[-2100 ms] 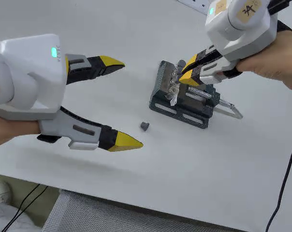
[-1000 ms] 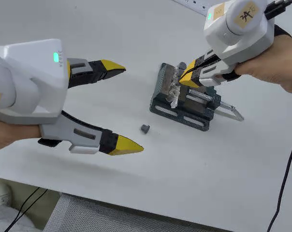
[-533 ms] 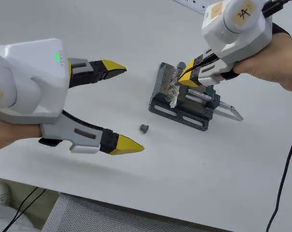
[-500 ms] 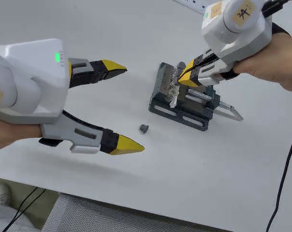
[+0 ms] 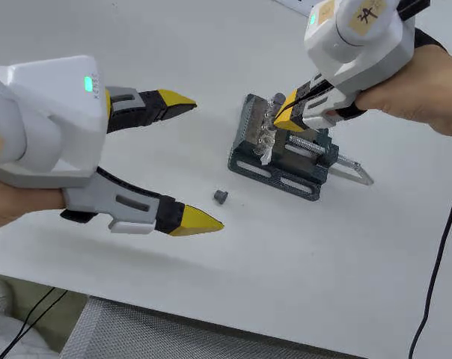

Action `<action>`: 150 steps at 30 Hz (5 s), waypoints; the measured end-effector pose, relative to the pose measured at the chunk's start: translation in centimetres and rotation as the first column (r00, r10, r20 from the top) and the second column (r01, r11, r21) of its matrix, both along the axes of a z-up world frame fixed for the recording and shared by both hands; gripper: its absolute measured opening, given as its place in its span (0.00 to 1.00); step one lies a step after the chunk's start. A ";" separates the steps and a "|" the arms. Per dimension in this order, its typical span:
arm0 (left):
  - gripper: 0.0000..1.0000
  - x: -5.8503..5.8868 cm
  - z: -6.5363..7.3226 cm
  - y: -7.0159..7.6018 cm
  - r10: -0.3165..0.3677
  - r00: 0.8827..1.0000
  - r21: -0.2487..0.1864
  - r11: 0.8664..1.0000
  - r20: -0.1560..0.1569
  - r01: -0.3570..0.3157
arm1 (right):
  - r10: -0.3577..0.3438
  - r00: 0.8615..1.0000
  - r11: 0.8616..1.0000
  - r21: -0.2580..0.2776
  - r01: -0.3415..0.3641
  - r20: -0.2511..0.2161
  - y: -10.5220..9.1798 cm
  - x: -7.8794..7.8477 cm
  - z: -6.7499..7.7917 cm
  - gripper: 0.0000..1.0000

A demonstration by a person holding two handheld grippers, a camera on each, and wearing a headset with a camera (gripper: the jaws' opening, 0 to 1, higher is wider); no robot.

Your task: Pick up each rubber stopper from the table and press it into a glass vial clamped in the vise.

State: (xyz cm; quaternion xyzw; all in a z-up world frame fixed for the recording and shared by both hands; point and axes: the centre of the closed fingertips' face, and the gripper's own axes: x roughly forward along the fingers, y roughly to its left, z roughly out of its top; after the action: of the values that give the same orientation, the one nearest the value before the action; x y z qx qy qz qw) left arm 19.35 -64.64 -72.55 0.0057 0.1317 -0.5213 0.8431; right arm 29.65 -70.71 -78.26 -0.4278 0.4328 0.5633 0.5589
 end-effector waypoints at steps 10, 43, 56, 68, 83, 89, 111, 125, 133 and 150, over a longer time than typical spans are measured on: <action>0.84 0.1 0.0 0.1 0.008 1.000 -0.003 1.000 0.000 -0.008 | 0.034 0.999 0.998 -0.046 -0.034 -0.003 0.2 0.0 -0.1 0.00; 0.81 0.1 0.1 0.4 0.029 1.000 -0.015 0.999 -0.004 -0.029 | -0.049 0.998 0.999 0.006 0.049 -0.027 -0.4 0.2 0.0 0.00; 0.81 0.3 0.2 0.6 0.033 0.999 -0.015 0.999 -0.001 -0.033 | -0.051 0.998 0.999 0.018 0.051 -0.032 -0.1 -0.4 0.2 0.00; 0.80 0.3 0.1 0.6 0.031 0.999 -0.015 0.999 -0.006 -0.031 | -0.056 0.997 0.998 0.033 0.058 -0.052 0.0 -0.5 0.1 0.00; 0.79 0.7 0.1 0.5 0.035 0.999 -0.021 0.999 -0.006 -0.035 | -0.037 0.998 0.999 0.023 0.038 -0.053 0.0 -0.6 0.0 0.00; 0.79 0.8 0.1 0.5 0.034 0.999 -0.021 0.999 -0.006 -0.034 | -0.038 0.998 0.999 0.019 0.039 -0.057 0.0 -0.5 0.0 0.00; 0.78 0.5 0.0 1.0 0.040 0.999 -0.008 0.999 -0.008 -0.041 | -0.034 0.999 0.998 0.050 0.036 -0.035 0.2 -0.8 0.0 0.00; 0.78 0.4 -0.1 1.0 0.040 0.999 -0.005 0.999 -0.010 -0.040 | -0.031 0.999 0.999 0.035 0.032 -0.017 -0.6 0.1 0.2 0.00; 0.78 0.5 -0.1 1.0 0.039 0.999 -0.002 0.999 -0.010 -0.039 | -0.026 0.999 0.999 0.035 0.027 -0.019 -0.4 0.1 -0.1 0.00; 0.79 0.2 0.6 0.4 0.010 1.000 0.030 1.000 0.002 -0.010 | -0.040 0.999 0.998 0.045 0.041 -0.006 -0.6 0.2 0.0 0.00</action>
State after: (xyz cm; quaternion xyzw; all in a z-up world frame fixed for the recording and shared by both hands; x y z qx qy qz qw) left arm 19.53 -64.23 -71.91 0.0180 0.1387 -0.5152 0.8456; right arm 29.89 -71.27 -78.29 -0.4046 0.4300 0.5627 0.5787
